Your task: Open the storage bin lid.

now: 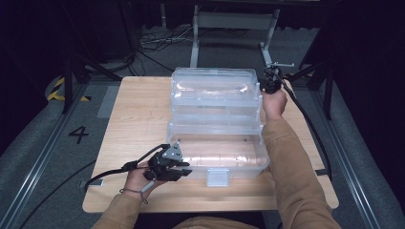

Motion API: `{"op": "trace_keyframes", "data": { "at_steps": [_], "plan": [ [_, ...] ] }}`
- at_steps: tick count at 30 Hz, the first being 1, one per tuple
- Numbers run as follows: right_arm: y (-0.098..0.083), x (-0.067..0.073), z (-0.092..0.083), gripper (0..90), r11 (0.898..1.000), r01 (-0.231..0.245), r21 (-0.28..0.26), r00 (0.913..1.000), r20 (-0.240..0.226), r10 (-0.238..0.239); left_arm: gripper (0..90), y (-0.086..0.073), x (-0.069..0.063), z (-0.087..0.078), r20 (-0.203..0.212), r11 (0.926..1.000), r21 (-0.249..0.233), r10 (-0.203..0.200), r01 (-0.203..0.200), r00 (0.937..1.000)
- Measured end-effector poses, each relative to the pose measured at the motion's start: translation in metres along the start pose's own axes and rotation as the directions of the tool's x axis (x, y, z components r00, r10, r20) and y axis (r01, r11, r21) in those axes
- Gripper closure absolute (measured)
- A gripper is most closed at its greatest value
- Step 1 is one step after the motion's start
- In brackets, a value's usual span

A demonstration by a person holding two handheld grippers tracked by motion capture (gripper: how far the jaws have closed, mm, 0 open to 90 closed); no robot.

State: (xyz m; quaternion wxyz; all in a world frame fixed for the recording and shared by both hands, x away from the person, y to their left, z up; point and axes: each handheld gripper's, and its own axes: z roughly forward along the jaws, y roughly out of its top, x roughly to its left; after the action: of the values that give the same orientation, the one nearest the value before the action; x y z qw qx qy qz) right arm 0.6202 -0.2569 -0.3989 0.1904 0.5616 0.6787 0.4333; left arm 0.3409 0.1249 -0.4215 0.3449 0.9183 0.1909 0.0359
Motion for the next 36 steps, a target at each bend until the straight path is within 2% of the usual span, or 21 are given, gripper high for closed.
{"op": "trace_keyframes", "data": {
  "at_steps": [1,5,6,8,10,11,13,14,17,19,23,27,29,32,36],
  "plan": [
    [-0.004,-0.003,0.002,81.6,1.000,-0.019,-0.009,0.9997,-0.014,0.019,72.1,0.000,0.000,0.000,-0.001,1.0000,-0.001,-0.001,0.001,1.0000],
    [-0.005,-0.005,0.002,81.1,0.999,-0.036,-0.018,0.9988,-0.034,0.036,72.1,0.000,0.000,0.000,0.000,1.0000,-0.001,-0.001,0.001,1.0000],
    [-0.005,-0.005,0.002,80.1,0.999,-0.029,-0.016,0.9989,-0.037,0.028,72.1,0.000,0.000,0.000,0.000,1.0000,0.000,0.000,0.000,1.0000],
    [-0.005,-0.005,0.001,77.6,1.000,0.017,-0.026,0.9993,-0.032,-0.018,72.1,0.000,0.000,0.000,-0.001,1.0000,-0.001,-0.001,0.001,1.0000],
    [-0.005,-0.005,-0.001,71.2,0.998,0.051,-0.037,0.9982,-0.028,-0.052,72.1,0.000,0.000,0.000,-0.001,1.0000,-0.001,0.000,0.000,1.0000],
    [-0.004,-0.007,-0.003,62.5,0.998,0.057,-0.029,0.9982,-0.017,-0.057,72.2,0.000,0.000,0.000,-0.001,1.0000,-0.002,0.002,-0.002,1.0000],
    [-0.004,-0.009,-0.005,62.5,0.999,0.050,-0.017,0.9986,-0.019,-0.050,72.2,0.000,0.000,0.000,-0.001,1.0000,-0.001,0.003,-0.003,1.0000],
    [-0.003,-0.012,-0.007,61.2,0.999,0.033,-0.009,0.9988,-0.037,-0.033,72.2,0.000,0.000,0.000,0.000,1.0000,-0.002,0.006,-0.006,1.0000],
    [-0.005,-0.018,-0.016,57.5,0.999,0.023,-0.049,0.9988,-0.043,-0.025,72.4,0.000,0.000,0.000,0.002,1.0000,-0.002,0.006,-0.006,1.0000],
    [-0.004,-0.021,-0.022,54.9,0.999,0.014,-0.049,0.9983,-0.056,-0.017,72.5,0.000,0.000,0.000,0.005,1.0000,0.000,0.004,-0.004,1.0000],
    [-0.001,-0.025,-0.035,54.2,1.000,0.028,0.005,0.9994,-0.022,-0.028,72.4,0.001,0.000,0.000,0.005,1.0000,0.001,0.003,-0.003,1.0000],
    [0.000,-0.028,-0.051,54.7,0.998,0.049,0.030,0.9988,0.000,-0.049,72.4,0.001,0.001,0.000,0.008,1.0000,0.003,-0.003,0.003,1.0000],
    [0.000,-0.028,-0.060,54.9,0.998,0.056,0.007,0.9984,-0.001,-0.056,72.2,0.001,0.001,0.000,0.007,0.9999,0.008,-0.012,0.012,0.9999],
    [0.000,-0.030,-0.074,54.7,0.998,0.063,-0.003,0.9980,-0.007,-0.063,69.5,0.001,-0.002,0.001,-0.019,0.9998,0.006,-0.019,0.019,0.9996],
    [0.000,-0.029,-0.092,54.0,0.996,0.083,-0.033,0.9958,-0.036,-0.084,68.7,0.004,-0.003,0.001,-0.034,0.9992,0.035,-0.018,0.019,0.9993]
  ]
}}
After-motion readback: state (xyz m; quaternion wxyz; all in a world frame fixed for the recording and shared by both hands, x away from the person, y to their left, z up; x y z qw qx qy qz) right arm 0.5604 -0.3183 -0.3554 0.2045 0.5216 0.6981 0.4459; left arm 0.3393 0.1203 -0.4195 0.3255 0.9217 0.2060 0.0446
